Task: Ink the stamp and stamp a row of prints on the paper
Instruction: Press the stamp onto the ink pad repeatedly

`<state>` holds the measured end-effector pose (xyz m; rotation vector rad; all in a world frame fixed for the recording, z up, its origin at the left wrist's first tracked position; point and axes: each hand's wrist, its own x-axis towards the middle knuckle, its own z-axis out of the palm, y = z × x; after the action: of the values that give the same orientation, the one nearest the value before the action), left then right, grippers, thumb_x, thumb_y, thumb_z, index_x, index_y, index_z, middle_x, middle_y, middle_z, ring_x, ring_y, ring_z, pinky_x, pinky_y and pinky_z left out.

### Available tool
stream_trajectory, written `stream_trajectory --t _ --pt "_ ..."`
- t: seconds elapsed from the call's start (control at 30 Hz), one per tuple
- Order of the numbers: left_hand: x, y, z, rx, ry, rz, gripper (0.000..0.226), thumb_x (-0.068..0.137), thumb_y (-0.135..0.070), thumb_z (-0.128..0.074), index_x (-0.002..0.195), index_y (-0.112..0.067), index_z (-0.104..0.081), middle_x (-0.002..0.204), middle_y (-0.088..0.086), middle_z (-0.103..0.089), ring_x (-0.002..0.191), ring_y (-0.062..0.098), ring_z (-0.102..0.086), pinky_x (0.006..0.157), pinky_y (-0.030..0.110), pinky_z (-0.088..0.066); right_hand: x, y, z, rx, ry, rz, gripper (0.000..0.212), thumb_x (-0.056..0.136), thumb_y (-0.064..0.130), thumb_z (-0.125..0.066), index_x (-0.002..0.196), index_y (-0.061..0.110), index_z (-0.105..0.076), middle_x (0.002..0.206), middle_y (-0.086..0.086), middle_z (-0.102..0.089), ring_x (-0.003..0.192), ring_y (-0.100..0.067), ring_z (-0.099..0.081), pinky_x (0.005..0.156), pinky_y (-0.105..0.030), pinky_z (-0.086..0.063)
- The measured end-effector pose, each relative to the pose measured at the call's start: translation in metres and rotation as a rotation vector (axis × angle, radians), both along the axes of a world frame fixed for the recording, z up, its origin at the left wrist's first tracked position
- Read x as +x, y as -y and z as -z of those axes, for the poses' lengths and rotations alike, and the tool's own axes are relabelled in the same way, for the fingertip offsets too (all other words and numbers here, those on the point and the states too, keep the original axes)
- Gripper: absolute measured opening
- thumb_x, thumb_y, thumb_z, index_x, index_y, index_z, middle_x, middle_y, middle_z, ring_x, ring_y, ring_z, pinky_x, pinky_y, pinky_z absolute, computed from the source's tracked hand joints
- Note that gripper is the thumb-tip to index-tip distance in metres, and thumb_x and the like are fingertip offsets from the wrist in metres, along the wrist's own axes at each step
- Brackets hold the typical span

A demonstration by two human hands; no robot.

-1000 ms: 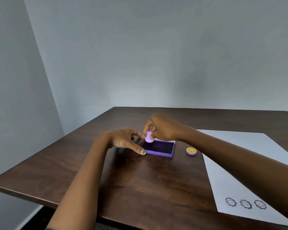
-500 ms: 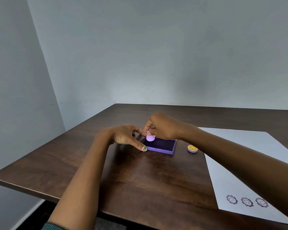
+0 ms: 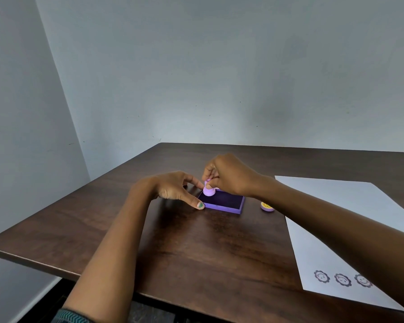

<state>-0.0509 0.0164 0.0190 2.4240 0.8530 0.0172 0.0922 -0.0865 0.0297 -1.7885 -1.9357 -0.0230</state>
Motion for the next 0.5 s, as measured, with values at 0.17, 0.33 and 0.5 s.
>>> stream_trajectory --t 0.17,0.33,0.5 --pt "0.0 0.0 0.0 -0.009 0.007 -0.003 0.044 0.063 -0.045 -0.081 0.098 -0.05 -0.055 0.118 -0.009 -0.047 0.113 0.009 -0.039 0.092 0.028 -0.027 -0.001 0.0 0.002 0.002 0.035 -0.029 0.014 0.076 0.004 -0.07 0.088 0.0 -0.074 0.094 -0.017 -0.075 0.082 -0.024 -0.069 0.08 -0.036 -0.054" --pt "0.0 0.001 0.001 -0.019 0.019 -0.005 0.042 0.063 -0.044 -0.082 0.096 -0.051 -0.056 0.121 -0.009 -0.047 0.114 0.009 -0.039 0.092 0.027 -0.027 0.0 -0.001 0.0 0.005 -0.007 -0.007 0.014 0.076 0.002 -0.069 0.09 -0.002 -0.073 0.098 -0.017 -0.074 0.089 -0.025 -0.069 0.084 -0.035 -0.053" --pt "0.0 0.002 0.001 -0.009 0.016 0.003 0.043 0.065 -0.043 -0.081 0.099 -0.048 -0.056 0.12 -0.012 -0.047 0.116 0.008 -0.039 0.092 0.027 -0.026 -0.003 0.001 0.011 0.071 0.062 -0.008 0.013 0.077 0.003 -0.069 0.089 0.001 -0.073 0.095 -0.017 -0.075 0.086 -0.027 -0.069 0.078 -0.034 -0.054"
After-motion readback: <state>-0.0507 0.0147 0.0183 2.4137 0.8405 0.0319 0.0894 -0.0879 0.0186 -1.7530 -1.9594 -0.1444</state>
